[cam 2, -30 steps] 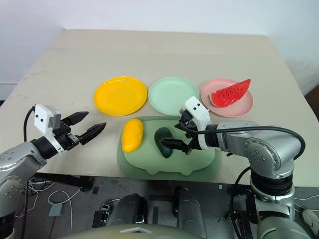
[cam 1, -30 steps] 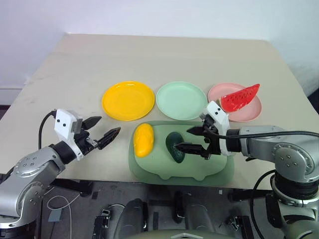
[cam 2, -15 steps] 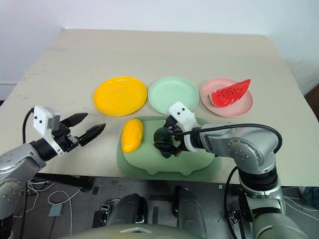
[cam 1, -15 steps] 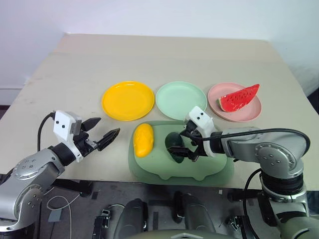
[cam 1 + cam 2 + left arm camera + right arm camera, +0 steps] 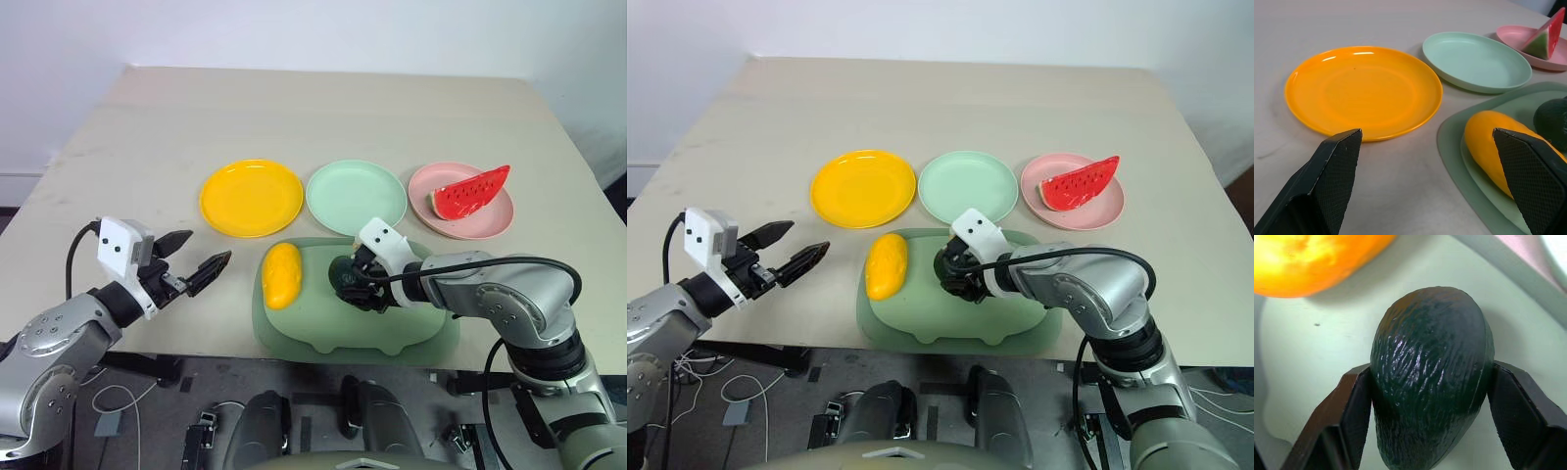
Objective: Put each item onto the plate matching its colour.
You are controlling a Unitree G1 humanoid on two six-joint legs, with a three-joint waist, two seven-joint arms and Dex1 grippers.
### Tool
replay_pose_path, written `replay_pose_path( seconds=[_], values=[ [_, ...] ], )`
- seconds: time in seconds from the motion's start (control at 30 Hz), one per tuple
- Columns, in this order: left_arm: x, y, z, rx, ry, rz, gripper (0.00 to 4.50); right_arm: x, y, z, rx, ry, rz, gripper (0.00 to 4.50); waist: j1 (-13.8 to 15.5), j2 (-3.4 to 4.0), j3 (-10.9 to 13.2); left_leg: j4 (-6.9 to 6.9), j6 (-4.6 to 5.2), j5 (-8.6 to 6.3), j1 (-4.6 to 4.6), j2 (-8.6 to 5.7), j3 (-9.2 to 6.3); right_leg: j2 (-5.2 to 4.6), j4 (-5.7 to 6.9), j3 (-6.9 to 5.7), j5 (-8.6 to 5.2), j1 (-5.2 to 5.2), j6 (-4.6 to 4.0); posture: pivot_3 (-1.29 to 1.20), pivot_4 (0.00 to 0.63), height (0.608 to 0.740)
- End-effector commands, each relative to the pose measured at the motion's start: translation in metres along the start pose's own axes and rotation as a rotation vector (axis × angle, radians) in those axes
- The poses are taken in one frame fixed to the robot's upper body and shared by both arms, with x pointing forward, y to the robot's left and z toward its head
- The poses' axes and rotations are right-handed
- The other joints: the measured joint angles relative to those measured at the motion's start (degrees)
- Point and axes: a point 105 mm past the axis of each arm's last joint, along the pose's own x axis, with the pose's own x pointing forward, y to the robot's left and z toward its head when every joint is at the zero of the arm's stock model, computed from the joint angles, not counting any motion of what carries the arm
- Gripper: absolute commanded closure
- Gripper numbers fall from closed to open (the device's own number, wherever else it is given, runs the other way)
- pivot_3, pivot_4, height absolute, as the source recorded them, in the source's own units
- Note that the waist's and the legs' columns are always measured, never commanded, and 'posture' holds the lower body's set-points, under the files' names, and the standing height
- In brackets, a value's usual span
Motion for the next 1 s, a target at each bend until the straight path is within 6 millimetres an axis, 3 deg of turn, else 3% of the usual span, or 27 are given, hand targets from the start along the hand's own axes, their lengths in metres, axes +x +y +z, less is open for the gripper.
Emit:
replay_pose_path(
  seconds=[0.03, 0.17, 0.27, 0.37, 0.57, 0.6, 0.67, 0.8, 0.9, 1.0],
  values=[
    [-0.004, -0.002, 0.010, 0.037, -0.028, 0.000, 0.00, -0.020, -0.011, 0.036, -0.052, -0.145, -0.025, 1.39, 0.0, 0.01, 0.0, 0.00, 0.00, 0.00, 0.00, 0.00, 0.00, 0.00, 0.00, 0.00, 0.00, -0.01, 0.00, 0.00, 0.150, 0.740],
    [-0.005, -0.001, 0.010, 0.039, -0.030, 0.008, 0.00, -0.035, -0.054, 0.079, -0.063, -0.255, -0.161, 1.39, -0.4, 0.02, 0.0, 0.00, 0.00, 0.00, 0.00, 0.00, 0.01, 0.02, 0.02, 0.00, -0.01, -0.03, -0.02, 0.00, 0.150, 0.740],
    [-0.005, 0.000, 0.009, 0.040, -0.031, 0.012, 0.00, -0.032, -0.084, 0.093, -0.113, -0.266, -0.254, 1.39, -0.3, 0.01, 0.0, -0.05, 0.00, 0.00, 0.00, -0.02, 0.01, 0.04, -0.01, 0.00, -0.03, -0.03, -0.05, 0.00, 0.150, 0.740],
    [-0.004, -0.001, 0.010, 0.045, -0.035, 0.014, 0.00, -0.013, -0.106, 0.097, -0.172, -0.244, -0.292, 1.39, -0.5, 0.00, 0.0, -0.06, 0.02, -0.01, -0.03, -0.04, 0.05, 0.03, -0.04, 0.01, 0.00, -0.03, 0.00, 0.00, 0.150, 0.740],
    [-0.008, -0.003, 0.012, 0.056, -0.042, 0.032, 0.00, 0.018, -0.127, 0.094, -0.216, -0.213, -0.287, 1.39, -1.3, 0.02, 0.0, -0.06, 0.02, -0.01, -0.07, -0.02, 0.06, 0.02, -0.01, 0.01, 0.01, -0.07, 0.02, 0.00, 0.150, 0.740],
    [-0.008, -0.003, 0.012, 0.057, -0.041, 0.036, 0.00, 0.019, -0.129, 0.095, -0.225, -0.212, -0.286, 0.64, -1.4, 0.04, 0.0, -0.06, 0.02, 0.00, -0.07, -0.02, 0.06, 0.02, -0.01, 0.01, 0.01, -0.07, 0.02, 0.00, 0.150, 0.740],
    [-0.010, -0.005, 0.013, 0.058, -0.043, 0.041, 0.00, 0.020, -0.130, 0.096, -0.254, -0.215, -0.287, 0.07, -1.4, 0.04, 0.0, -0.07, 0.01, 0.00, -0.08, 0.01, 0.06, 0.02, 0.00, 0.01, 0.01, -0.10, 0.02, 0.00, 0.150, 0.740],
    [-0.013, -0.009, 0.013, 0.057, -0.034, 0.055, 0.00, 0.005, -0.126, 0.110, -0.364, -0.308, -0.281, 0.07, -1.3, 0.04, 0.0, -0.07, 0.01, 0.00, -0.08, 0.05, 0.05, 0.00, 0.00, 0.01, 0.01, -0.09, 0.02, 0.00, 0.150, 0.740],
    [-0.012, -0.017, 0.016, 0.032, -0.026, 0.058, 0.00, -0.029, -0.129, 0.118, -0.458, -0.442, -0.329, 0.07, -1.0, 0.05, 0.0, -0.06, 0.01, 0.00, -0.08, 0.05, 0.01, -0.01, 0.01, 0.00, 0.01, -0.09, 0.02, 0.00, 0.150, 0.740],
    [-0.006, -0.031, 0.016, 0.003, -0.011, 0.036, 0.00, -0.056, -0.129, 0.109, -0.531, -0.500, -0.339, 0.07, -0.1, 0.04, 0.0, -0.05, 0.01, -0.01, -0.09, 0.03, -0.04, -0.08, -0.03, -0.02, 0.02, -0.04, 0.04, 0.00, 0.150, 0.740]
  ],
)
